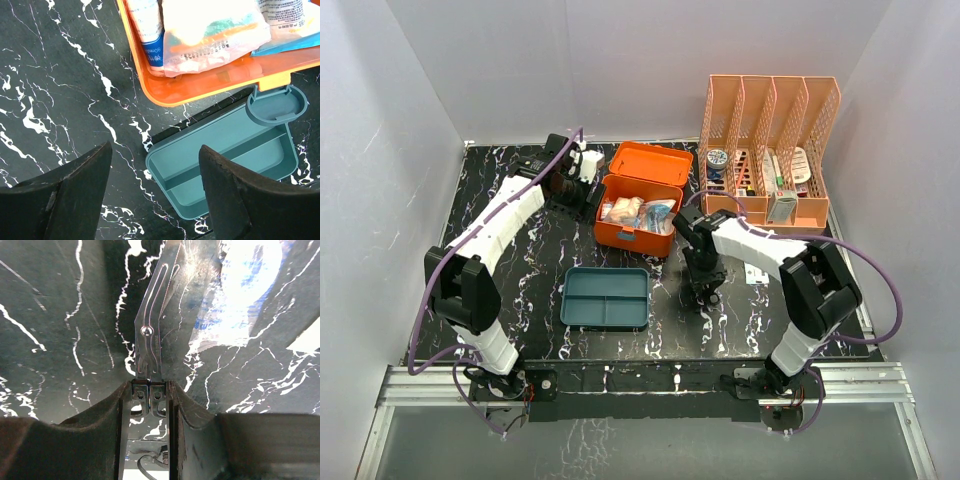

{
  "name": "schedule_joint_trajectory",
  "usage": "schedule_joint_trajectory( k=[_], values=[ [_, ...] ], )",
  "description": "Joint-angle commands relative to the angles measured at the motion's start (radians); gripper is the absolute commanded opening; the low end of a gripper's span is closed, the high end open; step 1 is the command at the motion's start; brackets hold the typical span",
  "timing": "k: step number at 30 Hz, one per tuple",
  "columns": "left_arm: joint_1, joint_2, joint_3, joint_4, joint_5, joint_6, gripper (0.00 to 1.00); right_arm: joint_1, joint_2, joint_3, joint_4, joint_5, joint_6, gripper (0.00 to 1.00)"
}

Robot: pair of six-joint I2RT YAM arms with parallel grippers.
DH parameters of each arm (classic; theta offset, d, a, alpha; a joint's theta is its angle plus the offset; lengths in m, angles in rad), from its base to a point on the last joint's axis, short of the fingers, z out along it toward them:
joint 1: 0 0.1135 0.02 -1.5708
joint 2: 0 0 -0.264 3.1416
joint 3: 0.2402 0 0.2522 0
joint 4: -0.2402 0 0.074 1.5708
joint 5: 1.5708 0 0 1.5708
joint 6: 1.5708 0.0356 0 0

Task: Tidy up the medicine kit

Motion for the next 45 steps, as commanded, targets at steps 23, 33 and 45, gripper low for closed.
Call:
schedule_joint_trajectory(
  k=[23, 33, 45],
  values=[
    [0.209, -0.027, 0.033, -0.053, -0.01, -0.107, 0.96, 0.046, -0.003, 0.624, -0.223, 0.061, -0.09, 0.0],
    [0.264, -0.044, 0.006, -0.069, -0.006, -0.142, 0.98, 0.197, 0.184, 0.892, -0.21, -0.009, -0.214, 0.0],
    [0.379, -0.085, -0.068, -0.089, -0.001, -0.181, 0.99, 0.387, 0.286, 1.025, -0.179, -0.096, -0.386, 0.0]
  ],
)
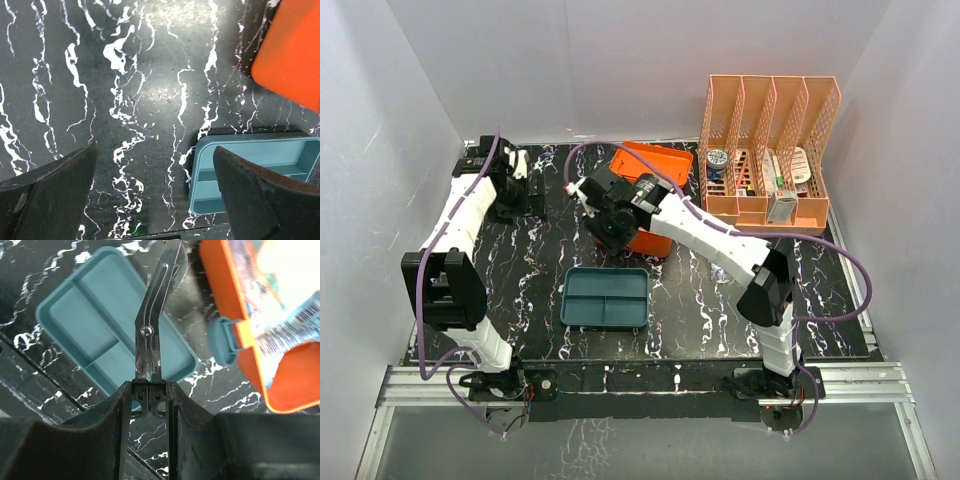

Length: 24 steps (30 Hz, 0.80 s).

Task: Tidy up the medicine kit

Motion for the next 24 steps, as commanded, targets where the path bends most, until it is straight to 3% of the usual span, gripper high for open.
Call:
schedule_joint_trajectory(
  k=[1, 24],
  values=[
    [0.037, -0.075, -0.027, -0.035, 0.015, -0.024, 0.99, 0.053, -0.007, 0.055, 0.046, -0.04, -0.087, 0.0],
    [0.115, -0.087, -0.077, -0.022, 0.058, 0.018, 0.99, 0.133, 0.023, -0.183, 0.197, -0.107, -0.513, 0.0]
  ],
)
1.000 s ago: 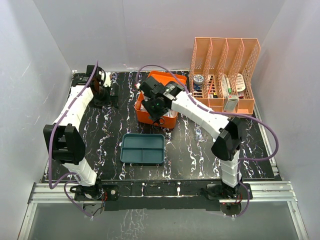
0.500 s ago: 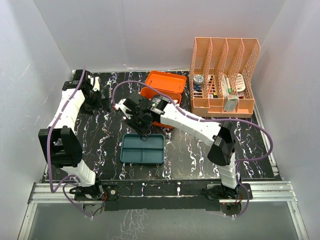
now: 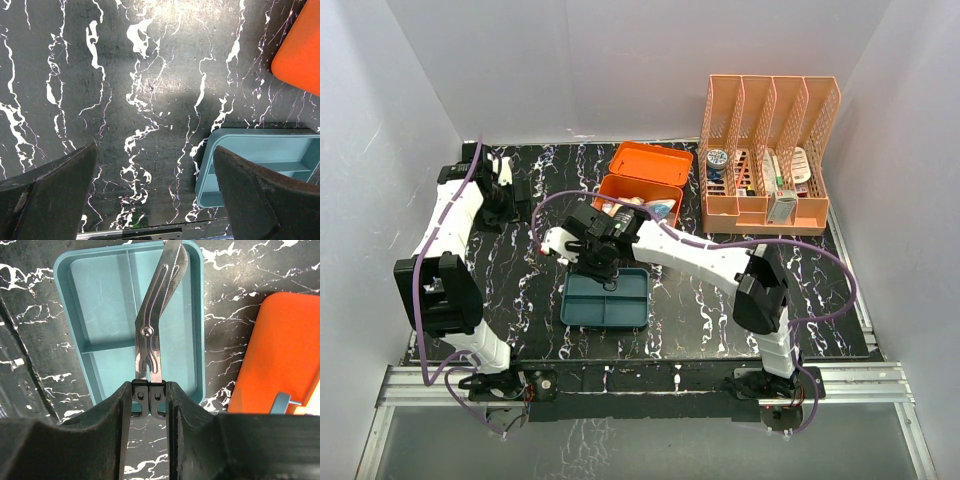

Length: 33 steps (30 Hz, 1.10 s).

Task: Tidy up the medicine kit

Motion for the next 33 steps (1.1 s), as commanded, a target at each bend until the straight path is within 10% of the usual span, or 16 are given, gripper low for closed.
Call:
schedule_joint_trajectory(
  k=[1, 33],
  values=[
    [0.009, -0.049, -0.016, -0.008, 0.031, 0.004, 0.99, 0.003, 0.019, -0.031, 0.059, -0.003, -0.107, 0.0],
    [0.055, -0.047, -0.037, -0.004, 0.076, 0.059, 0.99, -0.05, 0.139, -0.117, 0.168, 0.032, -0.18, 0.0]
  ],
)
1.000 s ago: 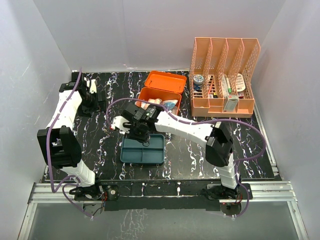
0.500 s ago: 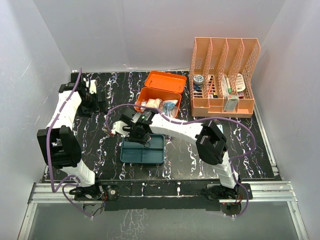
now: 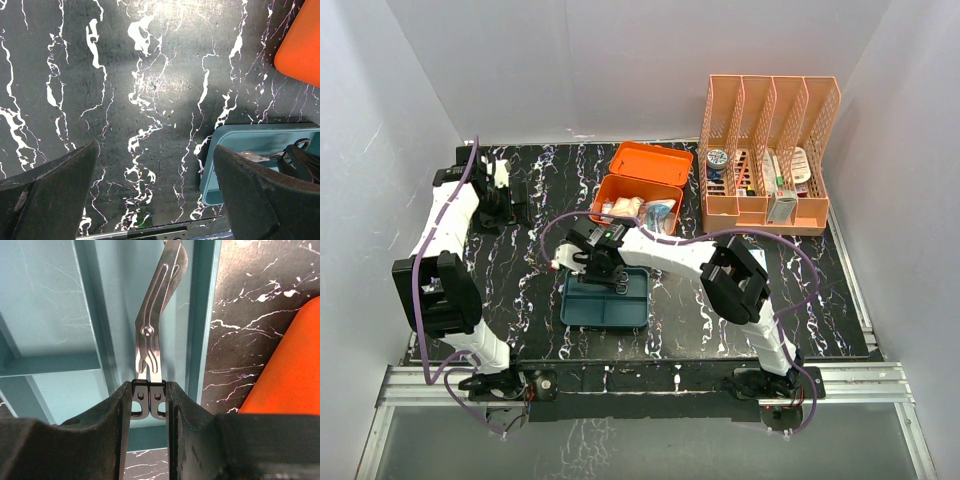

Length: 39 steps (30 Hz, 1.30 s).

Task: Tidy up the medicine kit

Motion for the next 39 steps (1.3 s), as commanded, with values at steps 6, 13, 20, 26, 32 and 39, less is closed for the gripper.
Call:
schedule_joint_trajectory(
  k=[6, 13, 20, 26, 32, 39],
  values=[
    [0.023, -0.042, -0.007, -0.017, 0.03, 0.011, 0.99, -0.014, -0.012, -0.04, 0.046, -0.015, -0.029, 0.0],
    [0.023, -0.039, -0.003, -0.023, 0.037, 0.009, 0.99, -0.016, -0.004, -0.074, 0.049, -0.036, -0.03, 0.0],
    [0.023, -0.03, -0.004, -0.033, 0.037, 0.018, 0.99, -0.017, -0.003, -0.091, 0.059, -0.029, -0.034, 0.09],
    [0.023, -0.023, -0.005, -0.035, 0.044, 0.021, 0.99, -0.017, -0.017, -0.102, 0.068, -0.012, -0.032, 0.28],
    [0.023, -0.023, -0.009, -0.041, 0.043, 0.027, 0.99, -0.018, -0.042, -0.099, 0.084, 0.002, -0.029, 0.38],
    [0.023, -0.028, -0.016, -0.04, 0.037, 0.039, 0.99, -0.019, -0.081, -0.037, 0.088, 0.017, -0.001, 0.4]
  ],
)
